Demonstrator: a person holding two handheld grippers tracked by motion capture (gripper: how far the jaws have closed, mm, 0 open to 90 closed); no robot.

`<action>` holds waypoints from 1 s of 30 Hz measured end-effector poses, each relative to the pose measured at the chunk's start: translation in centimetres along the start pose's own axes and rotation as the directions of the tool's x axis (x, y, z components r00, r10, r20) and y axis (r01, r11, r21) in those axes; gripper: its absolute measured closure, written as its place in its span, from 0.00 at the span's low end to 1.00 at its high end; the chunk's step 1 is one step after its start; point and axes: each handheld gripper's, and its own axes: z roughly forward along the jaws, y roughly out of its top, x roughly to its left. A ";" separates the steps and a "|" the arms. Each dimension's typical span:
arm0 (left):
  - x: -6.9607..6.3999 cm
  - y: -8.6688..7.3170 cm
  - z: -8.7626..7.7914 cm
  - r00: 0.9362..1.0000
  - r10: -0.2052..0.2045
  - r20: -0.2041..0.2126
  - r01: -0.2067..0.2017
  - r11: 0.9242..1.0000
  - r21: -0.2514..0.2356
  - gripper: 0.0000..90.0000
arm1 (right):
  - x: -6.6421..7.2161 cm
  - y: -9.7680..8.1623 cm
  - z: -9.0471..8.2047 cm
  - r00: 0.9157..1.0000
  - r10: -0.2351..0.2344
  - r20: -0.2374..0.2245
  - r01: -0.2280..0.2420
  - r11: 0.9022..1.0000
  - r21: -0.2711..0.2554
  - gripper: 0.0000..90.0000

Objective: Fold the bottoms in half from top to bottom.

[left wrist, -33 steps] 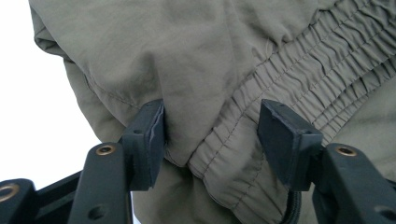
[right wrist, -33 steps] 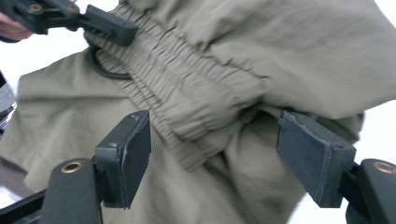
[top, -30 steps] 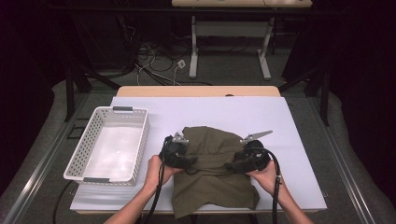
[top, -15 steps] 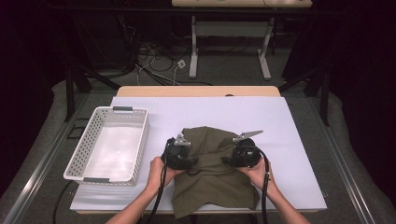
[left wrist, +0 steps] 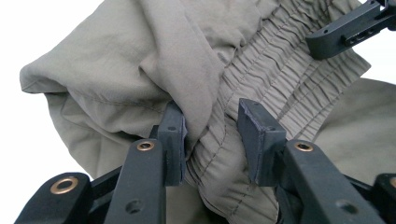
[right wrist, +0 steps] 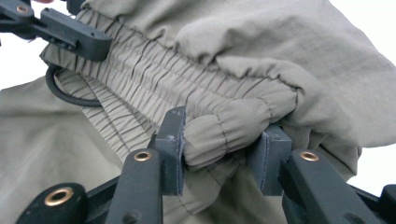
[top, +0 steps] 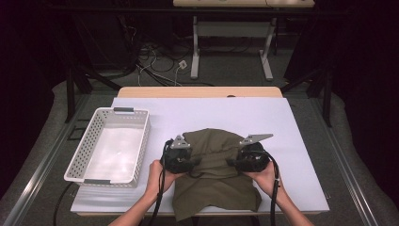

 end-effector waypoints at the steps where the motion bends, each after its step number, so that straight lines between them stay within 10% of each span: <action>1: -0.2 0.0 -0.3 1.000 0.002 0.006 -0.002 1.000 0.005 0.70 | 0.2 -0.1 -0.2 1.000 0.000 -0.007 0.000 1.000 -0.002 0.68; 8: -1.2 -1.6 0.4 1.000 0.016 0.026 -0.019 0.994 0.104 0.63 | 0.8 -2.3 -0.3 0.999 0.000 -0.037 0.002 0.998 0.066 0.66; 14: -0.8 -1.2 0.3 1.000 -0.001 0.025 -0.002 0.995 0.096 0.32 | -0.1 -2.4 -0.3 0.998 0.052 -0.042 -0.050 0.998 0.047 0.37; 23: -1.0 -2.0 1.6 0.997 0.074 0.005 -0.074 0.990 0.118 0.62 | 0.1 -2.2 1.5 0.999 0.032 -0.015 -0.031 0.997 0.075 0.62; 30: -1.4 -1.9 1.3 0.998 0.057 0.026 -0.060 0.994 0.097 0.72 | 0.8 -2.3 0.8 1.000 -0.001 -0.014 0.002 0.999 0.053 0.76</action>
